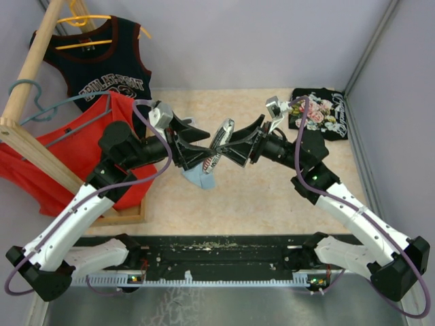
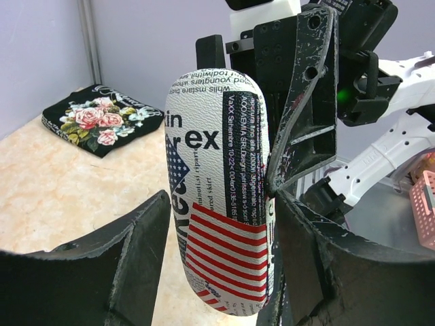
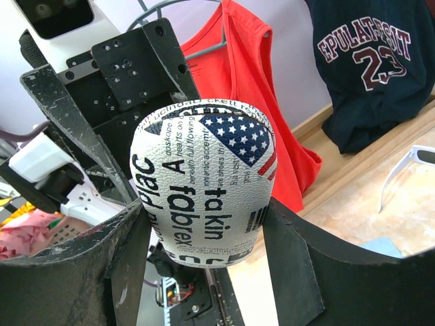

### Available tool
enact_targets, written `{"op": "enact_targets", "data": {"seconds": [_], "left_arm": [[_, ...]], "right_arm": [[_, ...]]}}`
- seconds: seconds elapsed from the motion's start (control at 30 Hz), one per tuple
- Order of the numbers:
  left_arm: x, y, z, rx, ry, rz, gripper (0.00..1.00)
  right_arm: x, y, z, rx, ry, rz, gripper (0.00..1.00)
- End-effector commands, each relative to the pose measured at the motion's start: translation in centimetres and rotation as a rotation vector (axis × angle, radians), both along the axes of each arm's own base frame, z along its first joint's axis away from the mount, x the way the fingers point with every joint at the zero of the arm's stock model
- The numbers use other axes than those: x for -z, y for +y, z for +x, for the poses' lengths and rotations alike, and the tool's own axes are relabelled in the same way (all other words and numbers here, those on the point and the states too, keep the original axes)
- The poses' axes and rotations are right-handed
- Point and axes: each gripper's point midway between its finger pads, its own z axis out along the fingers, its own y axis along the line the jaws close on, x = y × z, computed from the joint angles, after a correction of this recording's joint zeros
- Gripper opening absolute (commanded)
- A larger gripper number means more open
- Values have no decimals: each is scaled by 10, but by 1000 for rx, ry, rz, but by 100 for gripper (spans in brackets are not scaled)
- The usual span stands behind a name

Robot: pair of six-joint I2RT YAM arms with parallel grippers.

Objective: Organize the sunglasses
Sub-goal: Open the sunglasses case.

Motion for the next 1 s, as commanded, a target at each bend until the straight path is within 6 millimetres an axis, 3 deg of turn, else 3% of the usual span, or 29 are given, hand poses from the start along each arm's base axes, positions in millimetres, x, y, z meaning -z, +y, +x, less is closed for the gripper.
{"op": "enact_targets", "data": {"seconds": [0.0,0.47,0.97], "left_arm": [[7,-2,-1,13,-2,16,68],[18,3,1,-20,10,40,64],[11,13,10,-108,6,23,61]], "right_arm": [[-50,-8,-20,-32,-127,107,0],[-54,-11,-23,-31,-134,114,0],[-52,-11,-37,-92,-175,79,0]]}}
